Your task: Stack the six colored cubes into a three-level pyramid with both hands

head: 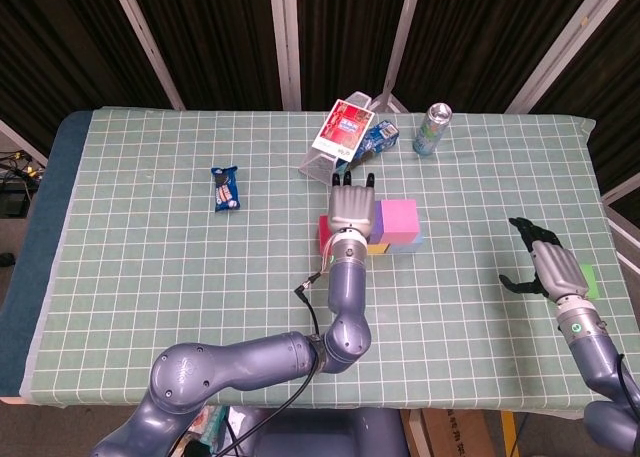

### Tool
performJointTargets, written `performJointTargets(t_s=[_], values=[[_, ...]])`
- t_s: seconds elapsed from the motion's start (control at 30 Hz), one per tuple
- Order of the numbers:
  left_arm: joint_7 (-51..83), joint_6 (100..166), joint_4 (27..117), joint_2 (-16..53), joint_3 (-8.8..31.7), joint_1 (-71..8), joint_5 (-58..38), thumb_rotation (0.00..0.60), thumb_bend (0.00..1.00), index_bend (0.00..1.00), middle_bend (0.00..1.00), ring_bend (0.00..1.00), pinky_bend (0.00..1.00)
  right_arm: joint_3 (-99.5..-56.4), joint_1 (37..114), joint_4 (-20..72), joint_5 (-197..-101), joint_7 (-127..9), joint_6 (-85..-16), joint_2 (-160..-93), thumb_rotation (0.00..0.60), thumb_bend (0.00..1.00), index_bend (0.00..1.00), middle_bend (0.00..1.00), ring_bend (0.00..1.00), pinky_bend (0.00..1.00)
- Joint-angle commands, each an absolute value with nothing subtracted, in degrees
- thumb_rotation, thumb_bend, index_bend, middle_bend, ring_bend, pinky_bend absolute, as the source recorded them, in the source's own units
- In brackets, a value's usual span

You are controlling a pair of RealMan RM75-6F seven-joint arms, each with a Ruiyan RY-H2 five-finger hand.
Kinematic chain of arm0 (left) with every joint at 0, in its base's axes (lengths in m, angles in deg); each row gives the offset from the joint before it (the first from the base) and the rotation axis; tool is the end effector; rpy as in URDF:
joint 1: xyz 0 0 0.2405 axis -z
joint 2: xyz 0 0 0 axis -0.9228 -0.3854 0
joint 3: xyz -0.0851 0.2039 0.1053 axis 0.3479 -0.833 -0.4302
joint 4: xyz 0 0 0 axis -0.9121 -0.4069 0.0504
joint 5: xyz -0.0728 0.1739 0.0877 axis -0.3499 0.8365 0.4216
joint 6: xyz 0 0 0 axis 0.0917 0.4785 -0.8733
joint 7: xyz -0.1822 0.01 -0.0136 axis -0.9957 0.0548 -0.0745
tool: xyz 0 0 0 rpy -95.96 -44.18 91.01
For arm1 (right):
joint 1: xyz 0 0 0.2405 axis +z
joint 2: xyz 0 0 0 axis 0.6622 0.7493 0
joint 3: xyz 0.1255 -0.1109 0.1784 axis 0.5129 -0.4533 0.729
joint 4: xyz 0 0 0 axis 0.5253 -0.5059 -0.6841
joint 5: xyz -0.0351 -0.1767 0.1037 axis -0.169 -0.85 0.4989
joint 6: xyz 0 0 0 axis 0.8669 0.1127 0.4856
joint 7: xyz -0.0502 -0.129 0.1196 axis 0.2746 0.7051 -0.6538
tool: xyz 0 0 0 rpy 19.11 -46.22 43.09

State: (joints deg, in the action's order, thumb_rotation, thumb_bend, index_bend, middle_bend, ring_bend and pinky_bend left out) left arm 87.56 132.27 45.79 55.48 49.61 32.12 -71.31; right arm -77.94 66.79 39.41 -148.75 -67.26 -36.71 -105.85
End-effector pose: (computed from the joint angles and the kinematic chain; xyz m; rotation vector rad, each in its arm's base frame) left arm 0.1432 0.4368 -0.0988 -1.6501 -1.0048 -0.6581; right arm -0.3032 -0.3430 0.1263 1.3789 -1.3360 0.8132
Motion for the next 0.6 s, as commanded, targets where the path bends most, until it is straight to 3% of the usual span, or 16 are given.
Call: performJointTargets(t_s=[0.03,0.6], values=[[87.68,132.17,45.49,55.58,49.77,32.13,-71.30,0.600,0.33,0.00,0.48,0.04,0.04,-77.94,66.78,39.40,-148.82,-67.33,-36.72,-105.84,0.600,0.32,0.00,0.05,0.05,0.00],[87.75,131.69,45.08,55.90,50.04,31.60,-70.69,0.600,0.33,0.00,0.48,0.04,0.04,-78.07,66.82,39.42,-148.75,-67.35,-36.43,-105.87,0.600,0.32,0.00,0.05,0.05,0.00]])
